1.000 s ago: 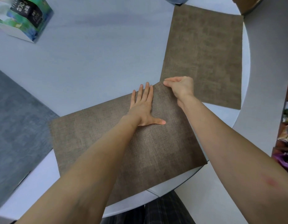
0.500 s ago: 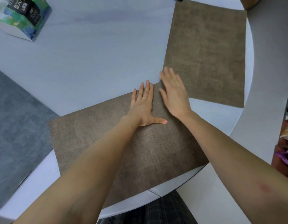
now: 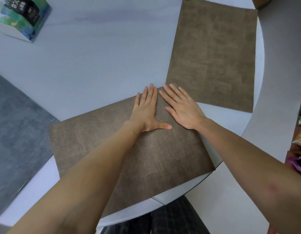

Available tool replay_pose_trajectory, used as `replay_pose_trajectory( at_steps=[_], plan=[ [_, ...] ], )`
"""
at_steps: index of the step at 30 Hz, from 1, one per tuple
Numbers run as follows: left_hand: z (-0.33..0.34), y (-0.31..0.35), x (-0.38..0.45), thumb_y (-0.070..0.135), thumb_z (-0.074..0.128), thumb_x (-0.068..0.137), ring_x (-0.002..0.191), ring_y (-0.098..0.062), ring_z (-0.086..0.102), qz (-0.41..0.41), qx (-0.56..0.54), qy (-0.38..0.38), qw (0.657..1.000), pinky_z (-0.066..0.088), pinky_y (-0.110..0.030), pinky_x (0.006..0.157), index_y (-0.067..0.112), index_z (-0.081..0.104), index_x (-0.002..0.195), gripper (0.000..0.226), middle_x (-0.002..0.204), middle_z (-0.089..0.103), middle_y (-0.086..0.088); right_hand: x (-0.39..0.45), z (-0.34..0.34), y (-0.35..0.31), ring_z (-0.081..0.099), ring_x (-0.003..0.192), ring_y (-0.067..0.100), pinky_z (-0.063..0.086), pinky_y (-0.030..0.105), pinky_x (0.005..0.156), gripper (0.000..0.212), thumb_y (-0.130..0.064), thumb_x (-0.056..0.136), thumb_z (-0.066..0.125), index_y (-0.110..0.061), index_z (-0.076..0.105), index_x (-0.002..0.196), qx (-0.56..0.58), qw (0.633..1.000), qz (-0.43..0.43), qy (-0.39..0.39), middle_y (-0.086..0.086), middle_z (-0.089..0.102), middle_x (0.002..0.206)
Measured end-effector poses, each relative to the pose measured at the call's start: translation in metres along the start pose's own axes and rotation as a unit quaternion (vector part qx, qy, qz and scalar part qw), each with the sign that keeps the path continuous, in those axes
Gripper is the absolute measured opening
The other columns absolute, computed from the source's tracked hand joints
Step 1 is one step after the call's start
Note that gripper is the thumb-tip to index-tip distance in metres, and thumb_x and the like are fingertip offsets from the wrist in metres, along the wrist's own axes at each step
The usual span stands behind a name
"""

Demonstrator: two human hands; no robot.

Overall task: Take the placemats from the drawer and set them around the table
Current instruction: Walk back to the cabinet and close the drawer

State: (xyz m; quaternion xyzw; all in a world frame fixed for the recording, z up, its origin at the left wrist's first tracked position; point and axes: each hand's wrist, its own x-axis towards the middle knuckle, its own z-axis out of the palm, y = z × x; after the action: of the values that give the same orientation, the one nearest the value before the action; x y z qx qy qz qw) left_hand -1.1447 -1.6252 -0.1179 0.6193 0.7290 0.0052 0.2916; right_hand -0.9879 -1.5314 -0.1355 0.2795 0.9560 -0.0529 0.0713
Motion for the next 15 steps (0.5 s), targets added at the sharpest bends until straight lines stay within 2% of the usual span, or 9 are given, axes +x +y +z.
replay_pose_trajectory(
  at_steps=[2,4,6,7,9,10,12,13,15],
  plan=[
    [-0.003,0.002,0.0,0.083,0.063,0.056,0.144,-0.021,-0.028,-0.011,0.005,-0.005,1.0,-0.017,-0.041,0.118,0.01,-0.022,0.15,0.146,0.157,-0.028,-0.005,-0.007,-0.001,0.012,-0.002,0.148,0.014,-0.001,0.036,0.121,0.058,-0.045,0.1,0.011,-0.024,0.005,0.153,-0.009,0.999,-0.012,-0.036,-0.002,0.002,0.161],
    [-0.008,0.006,-0.001,0.08,0.066,0.057,0.146,-0.022,-0.024,-0.031,0.017,-0.023,0.999,-0.013,-0.043,0.119,0.009,-0.02,0.15,0.146,0.158,-0.025,-0.006,-0.013,-0.007,0.023,-0.001,0.149,0.015,-0.004,0.036,0.121,0.059,-0.045,0.099,0.007,-0.023,0.003,0.153,-0.01,0.998,0.043,-0.046,-0.004,0.002,0.161],
    [-0.02,0.015,0.0,0.072,0.07,0.062,0.148,-0.025,-0.016,-0.059,0.044,-0.056,0.996,-0.005,-0.046,0.121,0.007,-0.015,0.152,0.14,0.16,-0.019,-0.008,-0.018,-0.017,0.031,0.001,0.149,0.016,-0.005,0.036,0.121,0.057,-0.042,0.102,0.012,-0.018,0.006,0.153,0.0,0.993,0.1,-0.056,-0.001,0.006,0.162],
    [-0.028,0.021,0.003,0.066,0.072,0.068,0.149,-0.027,-0.009,-0.076,0.057,-0.069,0.993,0.001,-0.048,0.121,0.006,-0.009,0.153,0.132,0.161,-0.012,-0.011,-0.021,-0.023,0.036,0.005,0.149,0.017,-0.004,0.037,0.121,0.057,-0.04,0.103,0.016,-0.014,0.012,0.153,0.024,0.99,0.129,-0.052,0.002,0.011,0.161],
    [-0.048,0.037,0.01,0.052,0.069,0.08,0.146,-0.031,0.016,-0.1,0.066,-0.069,0.99,0.012,-0.052,0.119,0.007,0.017,0.151,0.099,0.158,0.015,-0.015,-0.03,-0.037,0.05,0.02,0.146,0.021,0.0,0.037,0.121,0.053,-0.036,0.103,0.024,-0.008,0.028,0.148,0.098,0.977,0.186,-0.021,0.01,0.032,0.154],
    [-0.058,0.046,0.015,0.046,0.066,0.084,0.14,-0.031,0.028,-0.103,0.068,-0.054,0.991,0.017,-0.053,0.117,0.01,0.031,0.144,0.079,0.15,0.03,-0.014,-0.037,-0.045,0.06,0.032,0.142,0.023,0.006,0.037,0.12,0.049,-0.033,0.103,0.028,-0.006,0.038,0.143,0.134,0.969,0.206,-0.002,0.014,0.043,0.147],
    [-0.074,0.073,0.027,0.04,0.06,0.087,0.128,-0.031,0.042,-0.085,0.076,-0.029,0.993,0.028,-0.05,0.11,0.012,0.049,0.129,0.052,0.137,0.045,-0.011,-0.057,-0.062,0.085,0.052,0.122,0.03,0.028,0.038,0.11,0.039,-0.029,0.102,0.035,-0.005,0.053,0.127,0.183,0.956,0.229,0.014,0.018,0.059,0.127],
    [-0.08,0.09,0.035,0.038,0.059,0.087,0.124,-0.031,0.047,-0.067,0.08,-0.026,0.994,0.034,-0.047,0.106,0.012,0.053,0.124,0.046,0.134,0.049,-0.011,-0.069,-0.069,0.101,0.056,0.112,0.034,0.038,0.039,0.098,0.036,-0.028,0.102,0.037,-0.004,0.058,0.119,0.199,0.95,0.239,0.008,0.02,0.063,0.119],
    [-0.088,0.138,0.054,0.04,0.058,0.089,0.12,-0.032,0.052,-0.025,0.098,-0.035,0.994,0.043,-0.041,0.098,0.013,0.053,0.127,0.046,0.131,0.054,-0.012,-0.098,-0.08,0.141,0.06,0.1,0.036,0.046,0.039,0.081,0.033,-0.028,0.1,0.04,-0.004,0.062,0.105,0.215,0.94,0.265,0.003,0.02,0.066,0.108]
  ],
)
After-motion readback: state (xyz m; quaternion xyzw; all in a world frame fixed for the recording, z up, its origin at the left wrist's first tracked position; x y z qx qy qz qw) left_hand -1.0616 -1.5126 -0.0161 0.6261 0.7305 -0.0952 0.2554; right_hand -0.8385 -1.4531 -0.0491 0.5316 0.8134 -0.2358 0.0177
